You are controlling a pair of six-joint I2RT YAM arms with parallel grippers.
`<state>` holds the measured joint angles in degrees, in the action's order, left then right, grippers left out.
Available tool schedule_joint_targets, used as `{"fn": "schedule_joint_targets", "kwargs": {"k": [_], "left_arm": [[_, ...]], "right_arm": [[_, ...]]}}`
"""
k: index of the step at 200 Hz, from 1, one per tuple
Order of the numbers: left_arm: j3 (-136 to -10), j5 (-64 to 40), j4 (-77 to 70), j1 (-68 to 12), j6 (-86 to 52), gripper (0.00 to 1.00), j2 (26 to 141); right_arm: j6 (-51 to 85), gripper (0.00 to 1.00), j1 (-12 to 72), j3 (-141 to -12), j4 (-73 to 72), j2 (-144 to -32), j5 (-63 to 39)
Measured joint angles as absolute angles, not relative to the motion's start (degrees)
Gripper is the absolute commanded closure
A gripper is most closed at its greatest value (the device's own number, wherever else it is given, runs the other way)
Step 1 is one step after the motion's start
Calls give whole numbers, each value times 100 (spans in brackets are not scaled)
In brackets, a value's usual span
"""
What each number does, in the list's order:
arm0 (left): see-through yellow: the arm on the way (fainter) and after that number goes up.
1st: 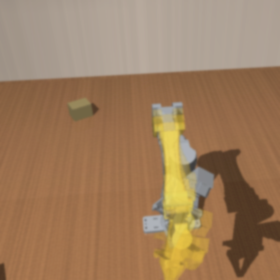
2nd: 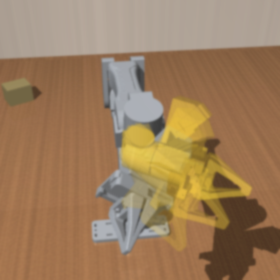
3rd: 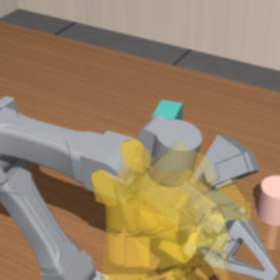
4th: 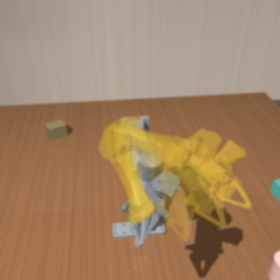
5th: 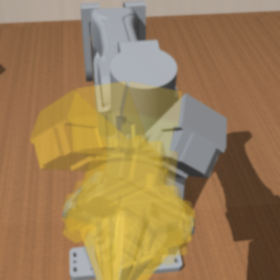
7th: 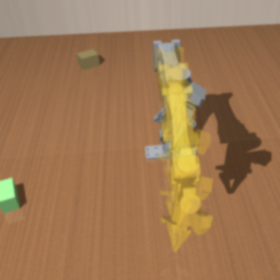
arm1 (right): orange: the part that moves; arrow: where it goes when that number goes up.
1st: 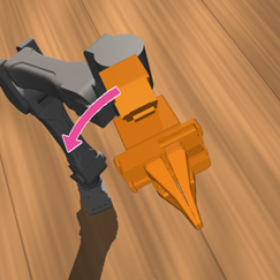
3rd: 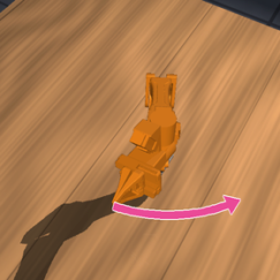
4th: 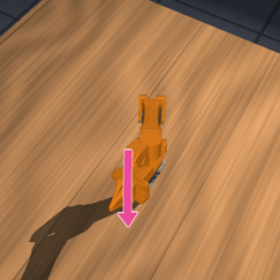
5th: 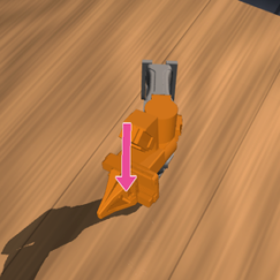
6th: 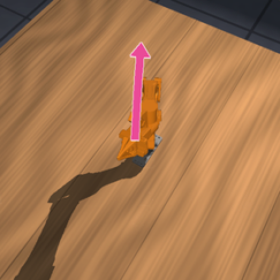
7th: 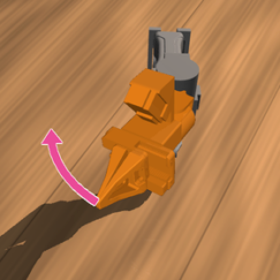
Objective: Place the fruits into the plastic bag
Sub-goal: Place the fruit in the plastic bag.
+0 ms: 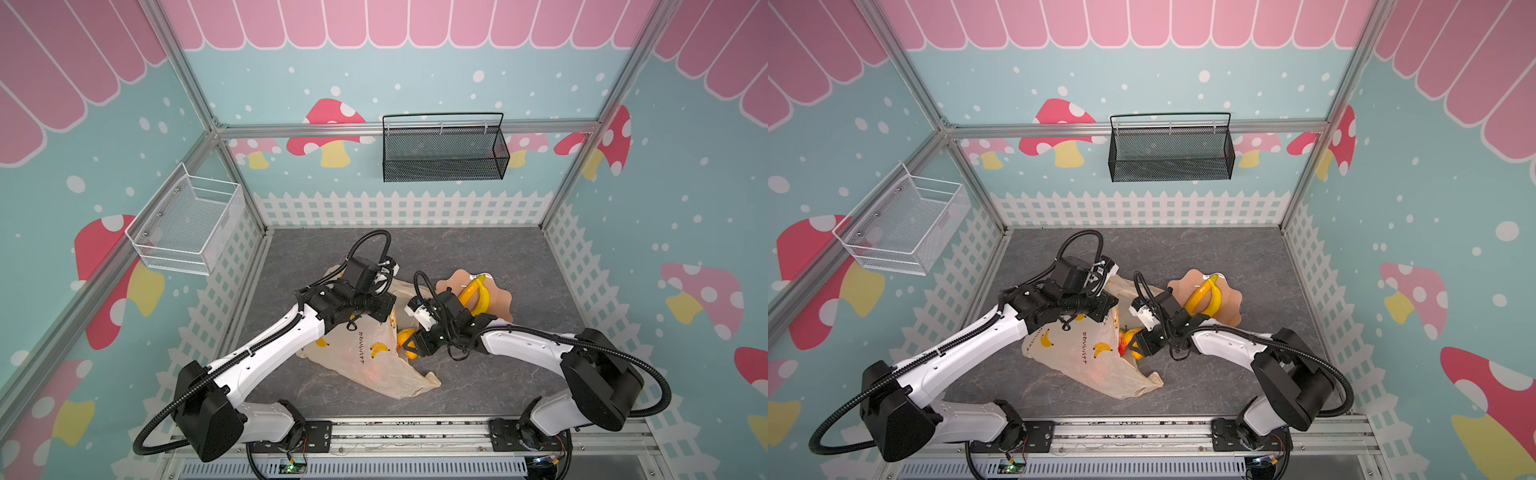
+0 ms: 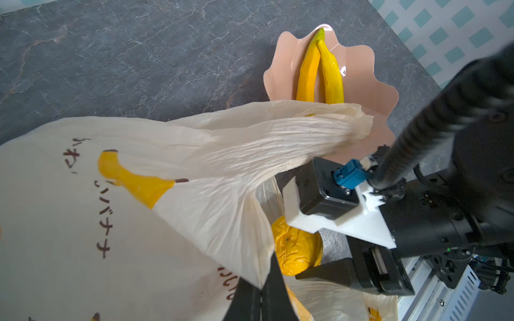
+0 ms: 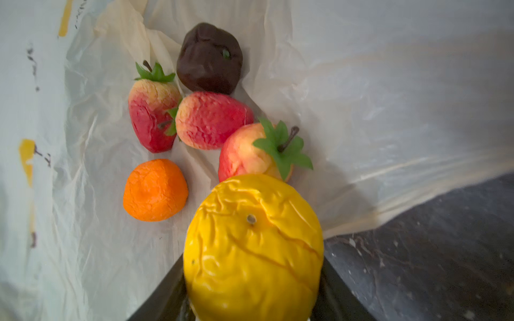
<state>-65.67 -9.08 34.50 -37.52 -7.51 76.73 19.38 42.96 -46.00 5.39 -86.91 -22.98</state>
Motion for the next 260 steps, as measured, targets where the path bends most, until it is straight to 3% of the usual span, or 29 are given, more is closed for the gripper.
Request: {"fn": "schedule_joint_targets", "kwargs": {"k": [154,216,260], "left_arm": [[-6375,-884,3415,-3673,-718,100,7703],[-6121,-888,3269,-3411,-709,100,7666],[-6031,-926,3188,-3301,-709,100,7555]], "right_arm": [[3127,58,4403,-6023,-753,-10541,-3400],[4104,44,4456,-6080,-1551,-11021,-3763],[4600,22,4580,-6123,-2117,-11214,-4045]]}}
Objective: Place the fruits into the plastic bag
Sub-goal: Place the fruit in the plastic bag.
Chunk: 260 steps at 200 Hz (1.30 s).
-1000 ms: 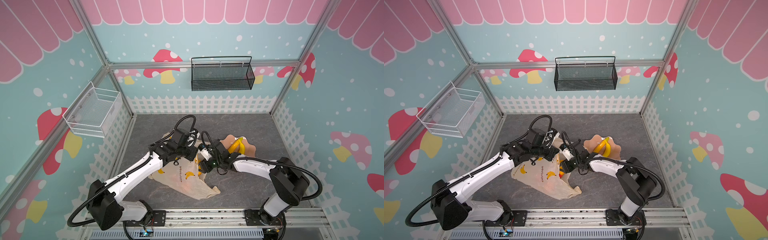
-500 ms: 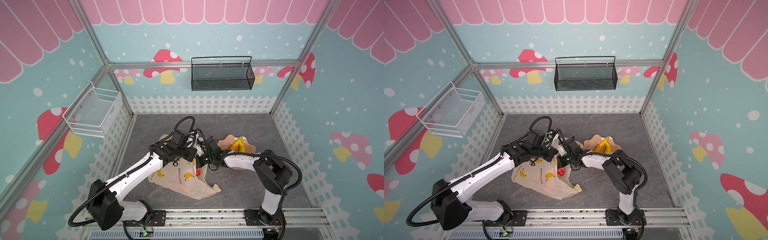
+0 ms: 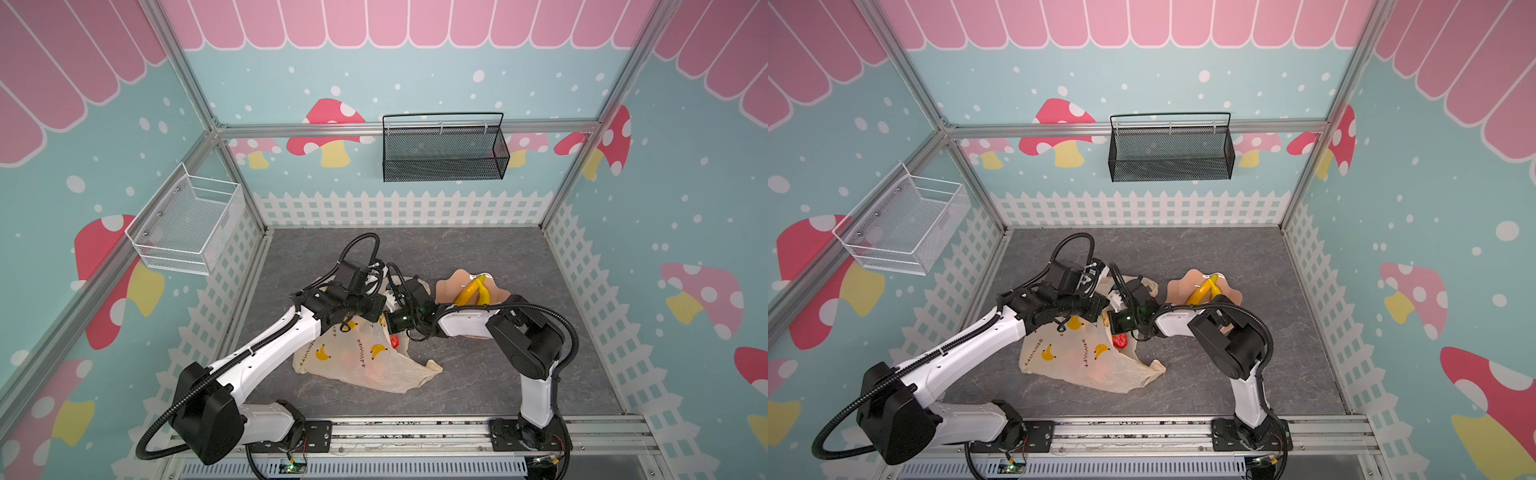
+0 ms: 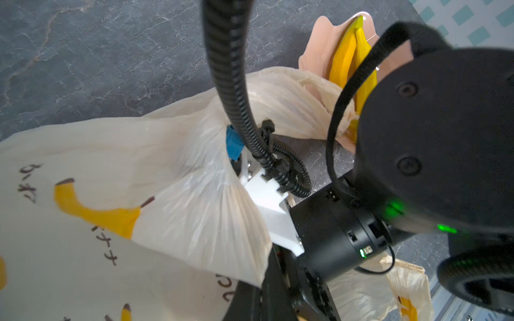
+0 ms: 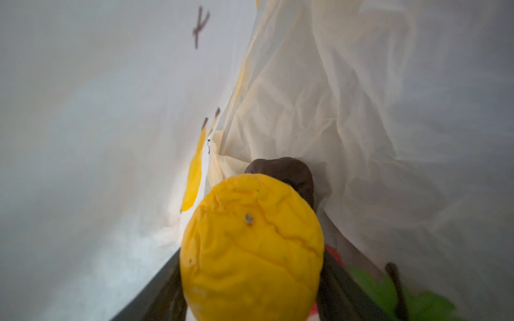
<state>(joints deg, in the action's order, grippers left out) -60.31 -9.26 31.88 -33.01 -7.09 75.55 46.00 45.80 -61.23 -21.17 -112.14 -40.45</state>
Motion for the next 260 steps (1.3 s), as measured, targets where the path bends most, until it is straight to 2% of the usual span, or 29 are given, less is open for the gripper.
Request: {"fn": "schedule_joint_targets", "kwargs": {"k": [16,88,93,97,182,260], "left_arm": [[-6001,-930,3170,-3288,-709,100,7516],[-5946,-943,3190,-3170,-707,100,7238],[-5946,-943,3194,-3162,-707,100,7223],[-5946,-941,3201,-3159,-707,100,7210],[-5800,-869,3358,-3081,-727,100,6908],[-5723,-749,3409,-3009,-757,100,6893]], "right_arm": [[4687,17,4617,-6136,-2204,-11220,-4125],[4606,8,4624,-6136,-2078,-11142,-4289],[4587,2,4624,-6136,-2038,-11122,-4289],[4565,1,4622,-6136,-2008,-11109,-4294],[4294,3,4523,-6176,-1686,-10829,-4532],[4399,3,4499,-6482,-1671,-10770,-5509]]}}
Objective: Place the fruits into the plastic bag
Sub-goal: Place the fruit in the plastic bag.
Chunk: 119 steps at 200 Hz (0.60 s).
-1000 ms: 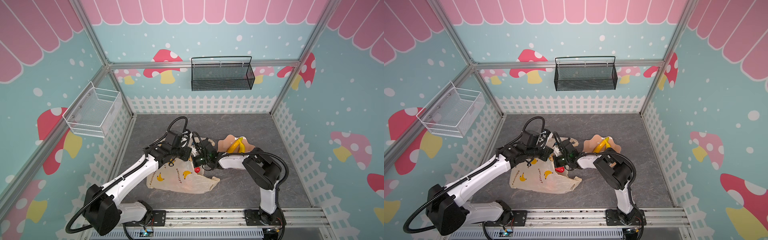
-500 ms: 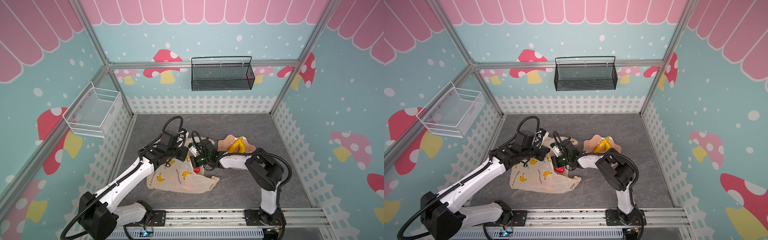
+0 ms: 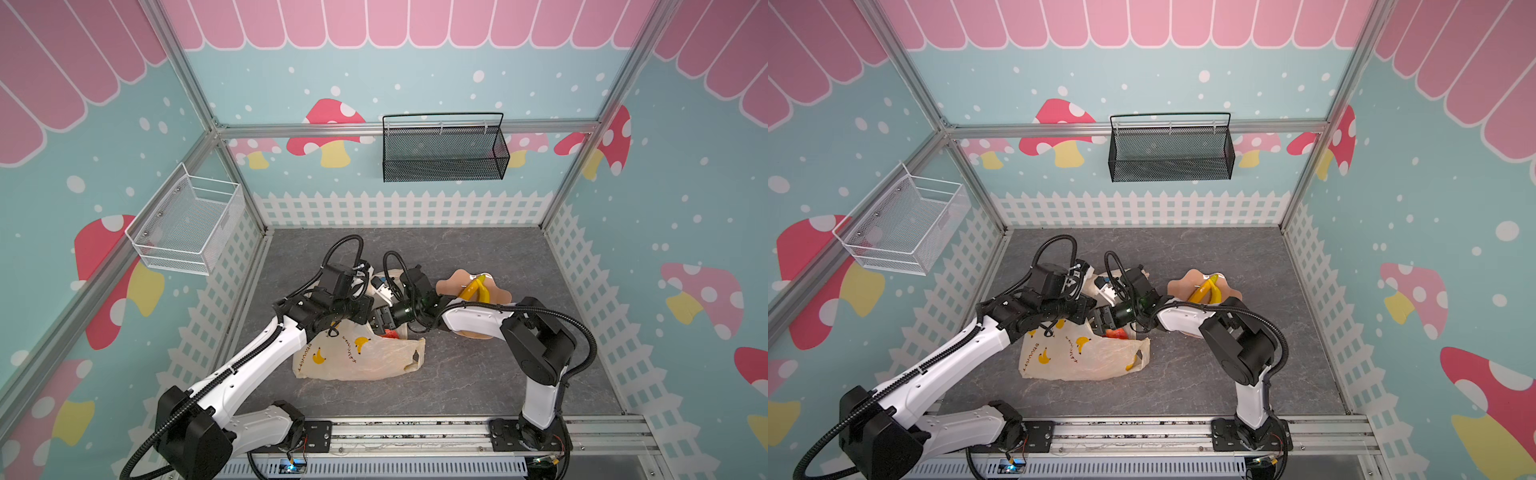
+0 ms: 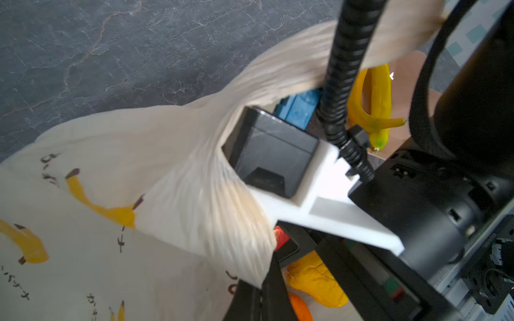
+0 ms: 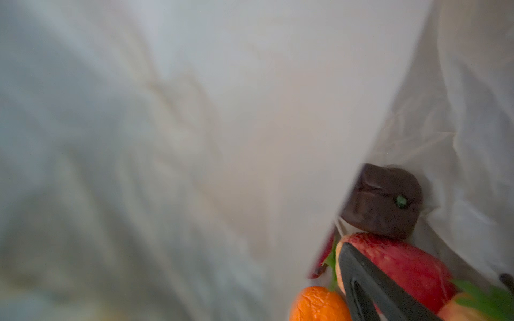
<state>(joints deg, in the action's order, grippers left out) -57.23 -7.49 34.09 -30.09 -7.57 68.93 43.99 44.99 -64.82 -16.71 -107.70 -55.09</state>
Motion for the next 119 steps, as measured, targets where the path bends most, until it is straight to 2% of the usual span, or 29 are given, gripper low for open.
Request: {"fn": "schedule_joint_targets", "kwargs": {"k": [74,119], "left_arm": [[-5723,-711,3448,-2963,-840,100,6864],[-5723,-709,3452,-2908,-840,100,6860]], "right_arm": [[4377,3,4449,-6604,-1022,-10794,-5349],[4305,2,4434,-7133,-357,-11150,-5026]]}}
